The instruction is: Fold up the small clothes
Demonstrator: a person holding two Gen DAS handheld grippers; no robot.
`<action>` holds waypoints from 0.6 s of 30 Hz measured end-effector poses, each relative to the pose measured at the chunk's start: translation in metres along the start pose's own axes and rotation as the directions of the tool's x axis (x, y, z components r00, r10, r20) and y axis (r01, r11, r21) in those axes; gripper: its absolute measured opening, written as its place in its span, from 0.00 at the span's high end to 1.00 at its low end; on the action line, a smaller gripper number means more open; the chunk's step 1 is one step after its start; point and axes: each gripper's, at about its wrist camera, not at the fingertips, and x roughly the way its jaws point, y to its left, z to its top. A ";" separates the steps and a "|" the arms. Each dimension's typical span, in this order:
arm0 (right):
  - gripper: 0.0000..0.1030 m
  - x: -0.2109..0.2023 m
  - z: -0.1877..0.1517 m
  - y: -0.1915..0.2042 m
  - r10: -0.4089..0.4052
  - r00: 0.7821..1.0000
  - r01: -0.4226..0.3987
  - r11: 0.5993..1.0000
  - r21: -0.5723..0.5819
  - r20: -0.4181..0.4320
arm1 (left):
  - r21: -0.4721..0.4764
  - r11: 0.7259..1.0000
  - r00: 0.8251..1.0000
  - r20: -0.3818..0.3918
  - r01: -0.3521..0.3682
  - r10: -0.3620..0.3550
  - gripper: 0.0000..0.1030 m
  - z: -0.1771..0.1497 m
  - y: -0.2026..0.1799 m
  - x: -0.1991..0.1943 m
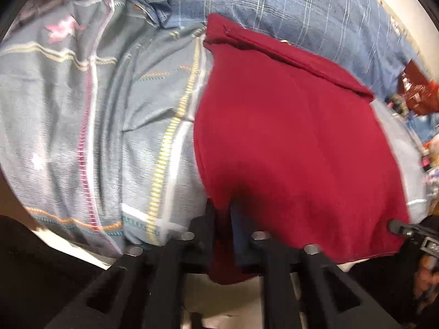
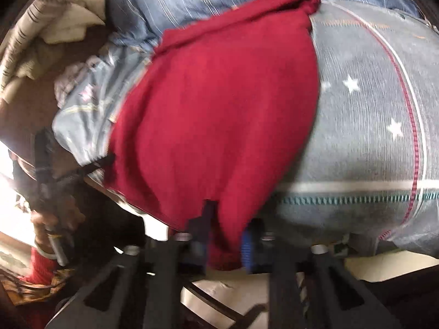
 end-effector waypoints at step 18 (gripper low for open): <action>0.89 -0.061 0.113 0.017 0.129 0.934 -0.130 0.991 -0.018 0.333 | 0.014 0.993 0.960 0.253 0.121 -0.121 0.94 0.108 -0.006 -0.065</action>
